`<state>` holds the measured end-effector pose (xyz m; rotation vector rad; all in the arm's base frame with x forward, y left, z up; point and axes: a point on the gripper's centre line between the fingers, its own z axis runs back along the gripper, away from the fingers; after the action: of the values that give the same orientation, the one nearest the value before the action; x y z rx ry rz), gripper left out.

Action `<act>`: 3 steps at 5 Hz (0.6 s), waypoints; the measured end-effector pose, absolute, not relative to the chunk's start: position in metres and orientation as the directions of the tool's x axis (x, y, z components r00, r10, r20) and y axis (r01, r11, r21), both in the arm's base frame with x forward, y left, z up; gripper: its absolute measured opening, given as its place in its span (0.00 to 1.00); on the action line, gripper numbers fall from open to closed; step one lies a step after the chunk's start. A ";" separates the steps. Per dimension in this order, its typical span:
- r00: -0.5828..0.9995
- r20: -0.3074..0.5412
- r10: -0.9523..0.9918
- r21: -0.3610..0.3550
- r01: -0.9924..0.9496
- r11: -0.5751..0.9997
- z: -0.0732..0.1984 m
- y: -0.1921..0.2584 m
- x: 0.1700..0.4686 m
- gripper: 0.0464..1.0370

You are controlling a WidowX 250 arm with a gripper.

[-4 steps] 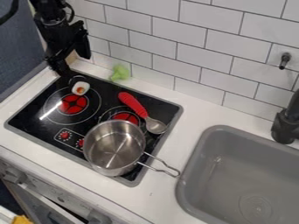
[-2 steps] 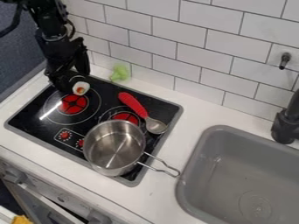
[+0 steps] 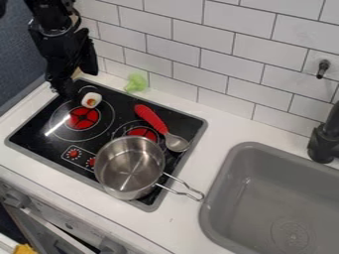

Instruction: Put the silver pot to the bottom left of the stove

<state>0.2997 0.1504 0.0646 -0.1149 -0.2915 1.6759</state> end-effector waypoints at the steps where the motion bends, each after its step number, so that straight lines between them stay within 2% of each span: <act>1: -0.142 0.076 0.987 -0.199 -0.972 -0.125 0.070 0.117 0.277 0.96; 3: -0.163 0.045 0.986 -0.136 -0.978 -0.156 0.061 0.062 0.245 0.96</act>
<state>0.2450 0.0618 0.0606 -0.0610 -0.1512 1.7283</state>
